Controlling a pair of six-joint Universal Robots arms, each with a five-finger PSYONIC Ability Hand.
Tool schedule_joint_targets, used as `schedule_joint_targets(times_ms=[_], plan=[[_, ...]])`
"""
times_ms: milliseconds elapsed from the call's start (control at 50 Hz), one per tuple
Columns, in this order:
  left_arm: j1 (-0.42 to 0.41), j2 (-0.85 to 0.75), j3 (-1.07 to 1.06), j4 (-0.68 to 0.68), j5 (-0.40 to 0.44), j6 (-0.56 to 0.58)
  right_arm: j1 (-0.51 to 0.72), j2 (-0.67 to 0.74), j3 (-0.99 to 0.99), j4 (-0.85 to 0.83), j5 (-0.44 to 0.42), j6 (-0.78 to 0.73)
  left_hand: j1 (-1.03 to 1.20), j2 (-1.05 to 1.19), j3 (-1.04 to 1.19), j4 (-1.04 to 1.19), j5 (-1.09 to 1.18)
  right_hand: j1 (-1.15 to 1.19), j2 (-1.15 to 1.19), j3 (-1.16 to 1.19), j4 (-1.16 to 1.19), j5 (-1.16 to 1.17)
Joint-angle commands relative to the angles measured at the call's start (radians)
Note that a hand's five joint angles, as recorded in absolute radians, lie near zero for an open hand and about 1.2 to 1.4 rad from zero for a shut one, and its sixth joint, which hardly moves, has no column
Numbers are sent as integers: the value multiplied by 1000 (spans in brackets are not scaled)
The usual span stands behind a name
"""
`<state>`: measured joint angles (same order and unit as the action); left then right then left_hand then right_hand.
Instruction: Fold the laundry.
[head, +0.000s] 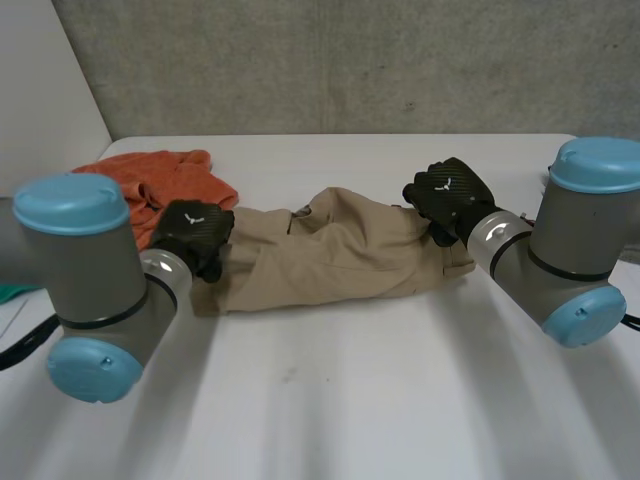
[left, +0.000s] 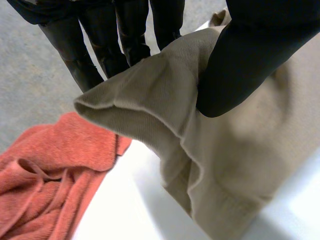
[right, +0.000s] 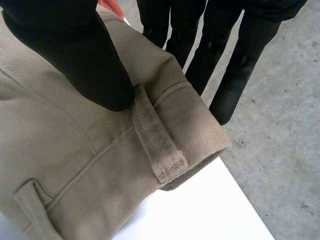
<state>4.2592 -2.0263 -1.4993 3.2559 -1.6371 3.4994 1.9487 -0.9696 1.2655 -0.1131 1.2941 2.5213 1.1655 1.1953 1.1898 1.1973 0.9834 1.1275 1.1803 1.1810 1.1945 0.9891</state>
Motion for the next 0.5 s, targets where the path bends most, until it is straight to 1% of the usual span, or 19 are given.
schedule_joint_targets(times_ms=[20,120,160,220,260,280,320,340,400,420,480,500], plan=[[2,50,-7,-76,-9,24,1,-41,-32,108,-4,-12,231,201,207,199,238,269,216,215,202,233],[-8,197,-12,-189,-20,58,3,-141,-57,245,14,-15,231,201,207,199,238,269,216,215,202,233],[-5,288,-15,-234,-17,52,-2,-214,-70,289,10,-6,231,201,207,199,238,269,216,215,202,233],[7,391,-9,-265,6,30,-16,-292,-98,299,-2,28,231,201,207,199,238,269,216,215,202,233],[10,426,-2,-271,29,17,-27,-307,-121,296,-7,48,231,201,207,199,238,269,216,215,202,233],[8,442,5,-274,49,6,-33,-288,-147,290,-4,66,231,201,207,199,238,269,216,215,202,233],[13,420,14,-275,62,3,-37,-241,-176,283,-4,79,231,201,207,199,238,269,216,215,202,233],[14,366,25,-272,59,-3,-36,-186,-211,271,-3,89,231,201,207,199,238,269,216,215,202,233],[10,267,60,-277,37,-7,-18,-104,-261,247,2,100,231,201,207,199,238,269,216,215,202,233],[10,194,91,-277,16,-5,-1,-46,-290,227,8,96,231,201,207,199,238,269,216,215,202,233],[5,86,148,-272,-32,-3,22,41,-328,179,20,85,231,201,207,199,238,269,216,215,202,233],[5,19,198,-271,-71,-2,33,93,-353,134,34,83,231,201,207,199,238,269,216,215,202,233]])
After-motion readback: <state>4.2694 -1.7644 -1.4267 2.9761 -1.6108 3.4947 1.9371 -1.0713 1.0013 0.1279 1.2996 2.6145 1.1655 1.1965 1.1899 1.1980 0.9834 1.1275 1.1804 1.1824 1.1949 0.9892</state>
